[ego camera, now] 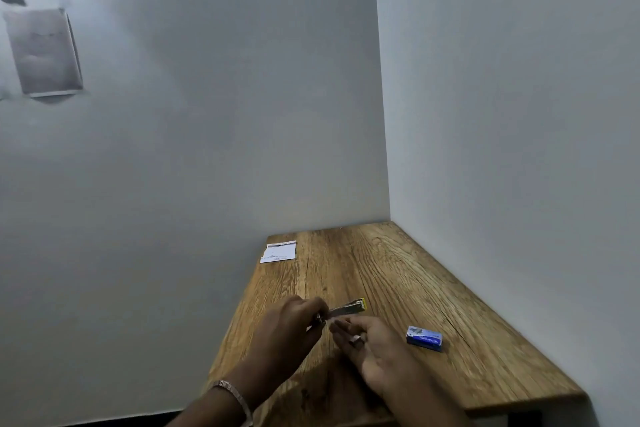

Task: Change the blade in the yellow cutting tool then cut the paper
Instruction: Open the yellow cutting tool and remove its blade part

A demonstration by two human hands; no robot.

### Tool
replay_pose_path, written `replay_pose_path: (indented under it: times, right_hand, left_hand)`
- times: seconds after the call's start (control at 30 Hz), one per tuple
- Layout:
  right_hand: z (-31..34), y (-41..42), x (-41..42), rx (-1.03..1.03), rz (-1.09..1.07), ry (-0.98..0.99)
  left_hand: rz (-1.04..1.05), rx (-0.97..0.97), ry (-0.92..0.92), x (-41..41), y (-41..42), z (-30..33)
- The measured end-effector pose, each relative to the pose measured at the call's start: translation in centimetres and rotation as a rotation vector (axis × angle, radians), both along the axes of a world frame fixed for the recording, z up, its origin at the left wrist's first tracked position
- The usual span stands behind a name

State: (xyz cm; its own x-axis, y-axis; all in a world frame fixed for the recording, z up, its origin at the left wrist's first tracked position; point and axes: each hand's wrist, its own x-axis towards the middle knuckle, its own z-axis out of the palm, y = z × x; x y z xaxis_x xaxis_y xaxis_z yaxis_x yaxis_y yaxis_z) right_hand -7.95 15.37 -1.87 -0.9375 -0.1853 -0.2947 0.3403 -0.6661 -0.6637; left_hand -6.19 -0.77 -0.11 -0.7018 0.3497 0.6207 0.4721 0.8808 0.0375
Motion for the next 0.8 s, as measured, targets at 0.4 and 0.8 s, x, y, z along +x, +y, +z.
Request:
replay_pose_path:
  times: [0.4, 0.8]
  right_hand:
    - [3.7, 11.4, -6.3, 1.296, 0.048, 0.521]
    - [0.2, 13.6, -9.1, 2.099, 0.147, 0.872]
  left_hand:
    - [-0.024, 0.459, -0.366, -1.9, -0.9, -2.3]
    - [-0.039, 0.329, -0.410, -2.2, -0.6, -2.5]
